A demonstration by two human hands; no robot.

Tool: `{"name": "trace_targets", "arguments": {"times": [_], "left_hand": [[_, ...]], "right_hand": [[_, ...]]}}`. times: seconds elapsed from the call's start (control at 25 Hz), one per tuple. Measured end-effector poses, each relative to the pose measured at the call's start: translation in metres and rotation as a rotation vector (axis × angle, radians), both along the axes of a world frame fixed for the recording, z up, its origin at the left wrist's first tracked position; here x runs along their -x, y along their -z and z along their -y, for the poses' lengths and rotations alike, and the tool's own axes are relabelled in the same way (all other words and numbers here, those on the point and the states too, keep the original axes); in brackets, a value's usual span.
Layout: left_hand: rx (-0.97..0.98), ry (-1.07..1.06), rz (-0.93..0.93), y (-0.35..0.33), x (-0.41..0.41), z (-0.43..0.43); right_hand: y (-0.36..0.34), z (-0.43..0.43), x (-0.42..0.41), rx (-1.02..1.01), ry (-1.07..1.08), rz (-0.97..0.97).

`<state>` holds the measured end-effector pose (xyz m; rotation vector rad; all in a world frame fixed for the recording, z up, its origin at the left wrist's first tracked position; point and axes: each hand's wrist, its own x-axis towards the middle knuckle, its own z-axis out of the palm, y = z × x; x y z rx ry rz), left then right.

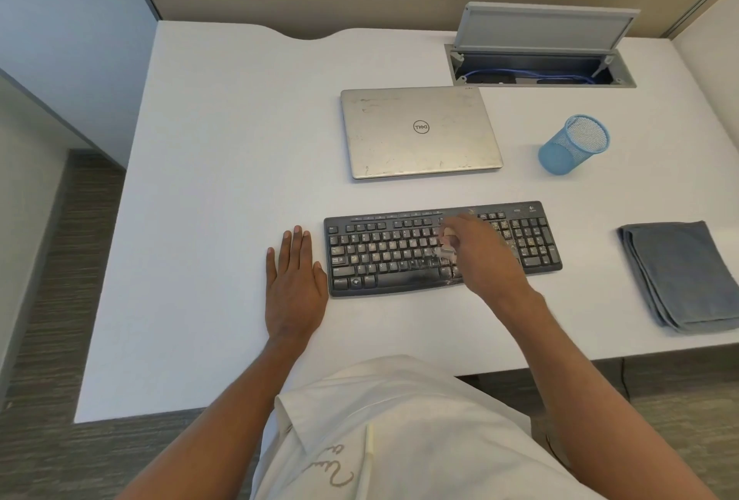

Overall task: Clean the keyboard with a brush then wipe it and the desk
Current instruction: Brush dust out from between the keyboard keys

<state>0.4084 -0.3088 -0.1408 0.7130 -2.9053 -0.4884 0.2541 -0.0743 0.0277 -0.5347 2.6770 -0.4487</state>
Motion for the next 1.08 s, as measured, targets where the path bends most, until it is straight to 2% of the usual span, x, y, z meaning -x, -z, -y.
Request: {"name": "trace_targets", "arguments": {"times": [0.12, 0.24, 0.36, 0.56, 0.72, 0.88, 1.08], "left_hand": [[0.004, 0.004, -0.002, -0.001, -0.001, 0.000], [0.002, 0.004, -0.002, -0.001, -0.001, 0.000], [-0.004, 0.002, 0.002, 0.000, -0.001, 0.001], [-0.004, 0.001, 0.002, -0.001, 0.000, -0.001], [-0.005, 0.000, 0.012, -0.001, 0.000, 0.000], [-0.011, 0.004, 0.006, -0.001, -0.001, 0.000], [-0.011, 0.001, 0.004, -0.001, 0.000, 0.000]], "right_hand": [[-0.004, 0.015, -0.007, 0.151, 0.011, 0.024], [-0.001, 0.032, -0.024, 0.221, -0.081, 0.075], [0.005, 0.028, -0.022, 0.174, -0.114, 0.066], [-0.002, 0.006, -0.010, 0.018, -0.007, -0.031], [-0.004, 0.023, -0.028, 0.192, -0.079, -0.004], [0.011, 0.037, -0.041, 0.120, -0.189, 0.052], [0.007, 0.009, -0.020, 0.046, 0.015, 0.033]]}}
